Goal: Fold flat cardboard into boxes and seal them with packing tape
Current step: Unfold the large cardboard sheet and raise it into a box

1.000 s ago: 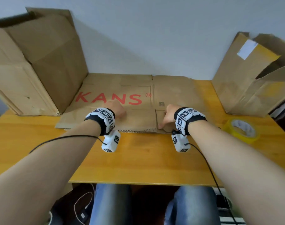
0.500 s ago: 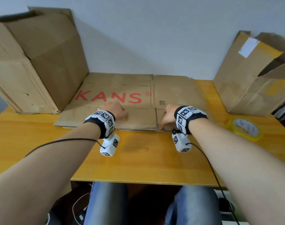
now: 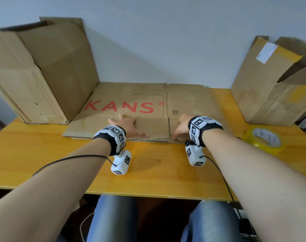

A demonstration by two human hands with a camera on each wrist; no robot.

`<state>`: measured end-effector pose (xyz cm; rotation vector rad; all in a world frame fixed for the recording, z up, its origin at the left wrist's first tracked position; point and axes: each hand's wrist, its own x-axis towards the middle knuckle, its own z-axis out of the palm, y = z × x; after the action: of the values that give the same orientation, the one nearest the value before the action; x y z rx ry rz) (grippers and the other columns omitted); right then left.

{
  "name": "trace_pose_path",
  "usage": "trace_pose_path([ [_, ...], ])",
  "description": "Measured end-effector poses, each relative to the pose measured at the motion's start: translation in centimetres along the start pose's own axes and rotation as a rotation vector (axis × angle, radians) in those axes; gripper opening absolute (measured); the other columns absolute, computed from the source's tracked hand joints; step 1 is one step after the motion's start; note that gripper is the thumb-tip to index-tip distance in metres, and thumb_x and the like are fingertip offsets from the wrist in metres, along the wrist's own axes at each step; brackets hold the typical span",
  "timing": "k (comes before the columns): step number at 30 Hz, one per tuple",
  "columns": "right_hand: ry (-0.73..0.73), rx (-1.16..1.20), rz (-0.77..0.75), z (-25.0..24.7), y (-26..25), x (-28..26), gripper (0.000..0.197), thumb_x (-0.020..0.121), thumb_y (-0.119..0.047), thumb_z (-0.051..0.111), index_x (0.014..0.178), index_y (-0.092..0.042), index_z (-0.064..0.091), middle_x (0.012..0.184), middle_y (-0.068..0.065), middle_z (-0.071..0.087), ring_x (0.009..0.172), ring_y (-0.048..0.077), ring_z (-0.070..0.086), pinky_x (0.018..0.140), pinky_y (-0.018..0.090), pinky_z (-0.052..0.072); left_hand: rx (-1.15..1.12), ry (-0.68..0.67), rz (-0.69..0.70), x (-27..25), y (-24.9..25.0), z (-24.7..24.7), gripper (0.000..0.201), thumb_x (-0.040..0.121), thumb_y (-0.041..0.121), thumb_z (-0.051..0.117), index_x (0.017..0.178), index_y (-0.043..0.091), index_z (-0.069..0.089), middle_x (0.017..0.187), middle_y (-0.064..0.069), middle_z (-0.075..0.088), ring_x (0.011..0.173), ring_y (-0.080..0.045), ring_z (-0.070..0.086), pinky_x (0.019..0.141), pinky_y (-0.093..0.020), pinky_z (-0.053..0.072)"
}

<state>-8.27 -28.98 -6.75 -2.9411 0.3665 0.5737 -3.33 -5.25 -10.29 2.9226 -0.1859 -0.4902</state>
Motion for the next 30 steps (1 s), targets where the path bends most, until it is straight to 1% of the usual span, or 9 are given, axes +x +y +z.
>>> trace_pose_path([
  [3,0.001,0.019,-0.001,0.0,0.1,-0.1,0.061,0.059,-0.059,0.083,0.098,-0.016,0.065,0.092,0.002,0.069,0.081,0.021,0.066,0.073,0.032,0.057,0.034,-0.005,0.013,-0.8,0.5,-0.1,0.102,0.061,0.085,0.066,0.145,0.035,0.038,0.157,-0.011,0.021,0.145,-0.051,0.011,0.118,-0.068,0.010],
  [6,0.005,0.039,0.005,0.0,0.1,-0.2,0.061,0.060,-0.057,0.084,0.101,-0.015,0.065,0.095,0.002,0.069,0.083,0.021,0.066,0.075,0.033,0.057,0.093,-0.022,0.047,-0.9,0.8,0.7,0.132,0.052,0.088,0.068,0.155,0.024,0.017,0.164,-0.010,0.008,0.149,-0.051,-0.007,0.112,-0.077,0.011],
  [11,0.007,0.054,0.000,0.1,0.3,-0.3,0.060,0.062,-0.056,0.084,0.100,-0.013,0.066,0.093,0.002,0.070,0.081,0.020,0.067,0.070,0.030,0.055,0.189,0.024,0.193,-1.8,2.2,-0.4,0.107,0.061,0.077,0.075,0.148,0.029,0.035,0.158,0.000,0.029,0.151,-0.041,0.008,0.106,-0.084,0.008],
  [14,0.018,0.077,-0.001,0.3,0.4,-0.4,0.068,0.060,-0.058,0.085,0.108,-0.014,0.064,0.097,0.001,0.069,0.084,0.020,0.066,0.076,0.032,0.057,0.231,0.032,0.292,-2.6,2.6,-2.2,0.092,0.063,0.073,0.077,0.141,0.036,0.048,0.149,0.006,0.045,0.140,-0.029,0.039,0.112,-0.068,0.027],
  [17,0.025,0.090,-0.007,0.3,0.4,-0.7,0.074,0.061,-0.058,0.084,0.117,-0.015,0.062,0.098,0.000,0.067,0.083,0.019,0.064,0.071,0.030,0.054,0.226,0.077,0.395,-2.9,2.6,-3.2,0.072,0.067,0.070,0.075,0.130,0.039,0.060,0.136,0.006,0.060,0.121,-0.021,0.057,0.099,-0.045,0.049],
  [20,0.041,0.105,-0.007,0.5,0.5,-1.3,0.072,0.064,-0.058,0.083,0.118,-0.016,0.062,0.101,0.000,0.068,0.083,0.019,0.064,0.070,0.029,0.053,0.349,0.183,0.507,-3.5,2.6,-3.6,0.065,0.073,0.076,0.058,0.128,0.041,0.061,0.126,0.012,0.066,0.108,-0.015,0.062,0.090,-0.036,0.053],
  [22,0.068,0.134,-0.009,1.0,0.7,-1.6,0.072,0.061,-0.061,0.082,0.117,-0.019,0.064,0.102,-0.001,0.070,0.084,0.019,0.065,0.076,0.031,0.056,0.387,0.237,0.537,-3.8,2.4,-3.2,0.055,0.086,0.058,0.060,0.137,0.039,0.054,0.134,0.013,0.062,0.115,-0.015,0.060,0.089,-0.032,0.049],
  [27,0.103,0.312,-0.043,1.0,1.6,-3.0,0.106,0.071,-0.059,0.080,0.157,-0.019,0.031,0.156,0.004,0.042,0.138,0.027,0.046,0.109,0.040,0.042,0.169,0.263,0.289,-3.8,0.8,-2.6,0.048,0.095,0.040,0.053,0.143,0.043,0.045,0.143,0.007,0.055,0.127,-0.024,0.054,0.104,-0.055,0.044],
  [30,0.126,0.481,-0.048,-0.2,2.4,-4.3,0.106,0.075,-0.053,0.082,0.159,-0.019,0.025,0.163,0.004,0.030,0.146,0.026,0.035,0.115,0.040,0.034,0.117,0.278,0.242,-4.2,1.1,-3.5,0.048,0.098,0.037,0.050,0.145,0.045,0.044,0.148,0.005,0.052,0.132,-0.027,0.049,0.107,-0.067,0.033],
])
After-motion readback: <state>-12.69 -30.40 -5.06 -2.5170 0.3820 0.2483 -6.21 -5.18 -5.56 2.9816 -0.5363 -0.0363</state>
